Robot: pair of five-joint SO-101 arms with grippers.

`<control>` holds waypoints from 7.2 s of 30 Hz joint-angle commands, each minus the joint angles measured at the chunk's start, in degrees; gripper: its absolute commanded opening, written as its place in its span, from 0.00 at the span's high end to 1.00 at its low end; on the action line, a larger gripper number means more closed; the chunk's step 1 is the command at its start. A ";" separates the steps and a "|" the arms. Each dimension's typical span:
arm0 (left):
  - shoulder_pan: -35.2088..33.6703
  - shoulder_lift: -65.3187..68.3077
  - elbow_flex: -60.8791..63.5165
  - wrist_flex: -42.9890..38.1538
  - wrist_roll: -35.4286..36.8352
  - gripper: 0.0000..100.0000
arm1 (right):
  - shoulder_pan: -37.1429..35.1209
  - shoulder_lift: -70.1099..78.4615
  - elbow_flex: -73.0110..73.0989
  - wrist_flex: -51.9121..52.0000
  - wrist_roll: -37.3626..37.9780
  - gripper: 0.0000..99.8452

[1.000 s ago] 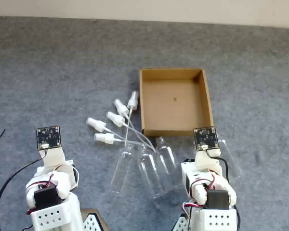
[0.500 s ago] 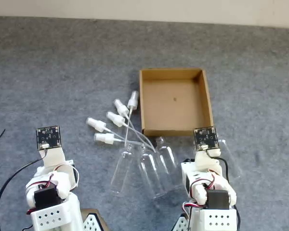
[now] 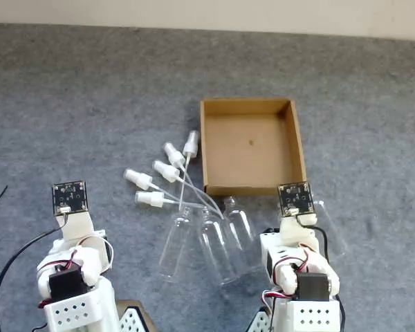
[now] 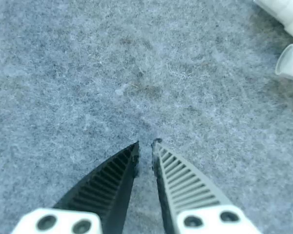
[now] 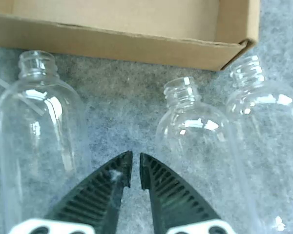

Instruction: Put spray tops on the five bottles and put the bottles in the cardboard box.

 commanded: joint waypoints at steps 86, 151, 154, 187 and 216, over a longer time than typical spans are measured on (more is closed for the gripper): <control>-1.10 0.13 1.10 0.18 -0.44 0.95 | 30.55 110.20 -68.09 -13.58 32.26 0.90; 18.15 90.33 -61.41 -20.92 17.76 0.86 | 35.21 123.65 -93.58 0.22 35.87 0.82; 18.24 93.23 -61.41 -24.62 22.07 0.86 | 35.21 123.38 -92.18 0.22 35.87 0.82; 20.62 111.25 -71.43 -16.35 35.43 0.72 | 35.30 123.38 -91.65 0.13 35.87 0.82; 17.10 111.25 -107.21 -11.78 9.05 0.95 | 35.82 123.38 -91.65 0.13 36.04 0.82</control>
